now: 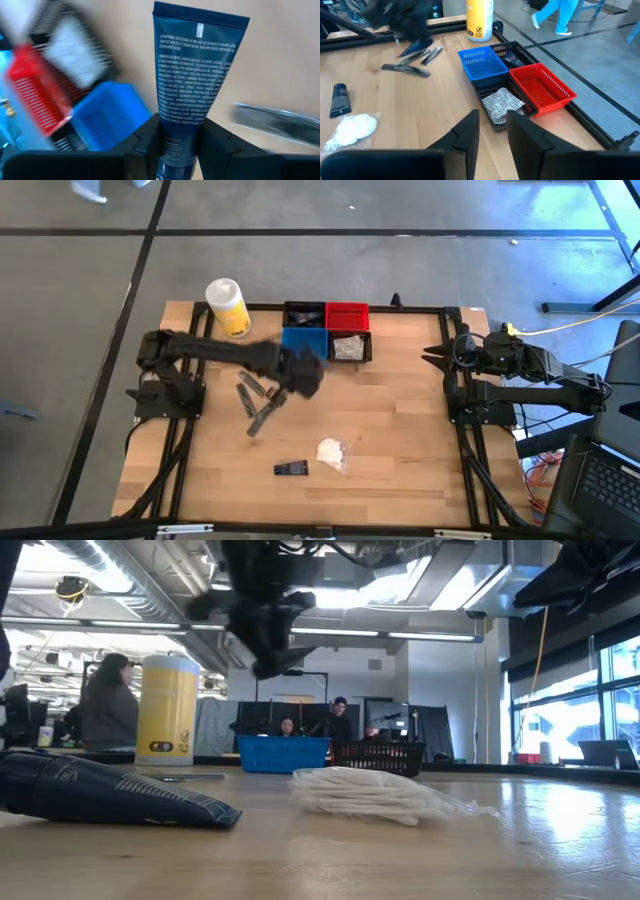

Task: Pick & Place Travel size toiletries
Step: Put the top shave cream into the top black bin

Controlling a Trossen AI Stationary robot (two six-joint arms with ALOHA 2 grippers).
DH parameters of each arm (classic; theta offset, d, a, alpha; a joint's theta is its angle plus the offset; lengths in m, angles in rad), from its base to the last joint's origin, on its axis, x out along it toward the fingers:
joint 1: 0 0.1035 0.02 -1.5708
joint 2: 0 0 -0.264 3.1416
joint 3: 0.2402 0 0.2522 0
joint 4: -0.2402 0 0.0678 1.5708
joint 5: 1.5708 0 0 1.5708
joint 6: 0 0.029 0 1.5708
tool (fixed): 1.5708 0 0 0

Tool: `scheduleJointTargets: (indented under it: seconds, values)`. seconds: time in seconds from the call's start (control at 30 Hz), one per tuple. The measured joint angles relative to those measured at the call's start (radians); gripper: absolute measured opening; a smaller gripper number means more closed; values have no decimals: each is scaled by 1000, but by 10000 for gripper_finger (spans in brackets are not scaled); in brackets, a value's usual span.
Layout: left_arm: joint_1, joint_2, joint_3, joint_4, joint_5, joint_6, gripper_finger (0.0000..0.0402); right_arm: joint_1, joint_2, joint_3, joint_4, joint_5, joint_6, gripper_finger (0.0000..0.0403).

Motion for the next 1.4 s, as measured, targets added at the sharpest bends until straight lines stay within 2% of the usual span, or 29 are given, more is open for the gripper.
scheduleJointTargets:
  seconds: [0.17, 0.3, 0.5, 0.63, 0.87, 1.4]
  values:
    - [158, -53, 1, 161, 52, 64, 99, 0, 0, 0, 0, 0, 0, 115]
    - [271, -61, 1, 255, 86, 35, 99, 0, 0, 0, 0, 0, 0, 125]
    - [401, -60, 1, 270, 129, -26, 99, 0, 0, 0, 0, 0, 0, 136]
    - [468, -60, 1, 266, 198, -71, 99, 0, 0, 0, 0, 0, 0, 143]
    - [535, -31, 0, 262, 249, -119, 99, 0, 0, 0, 0, 0, 0, 153]
    - [623, 77, 1, 385, 227, -131, 76, 0, 0, 0, 0, 0, 0, 176]
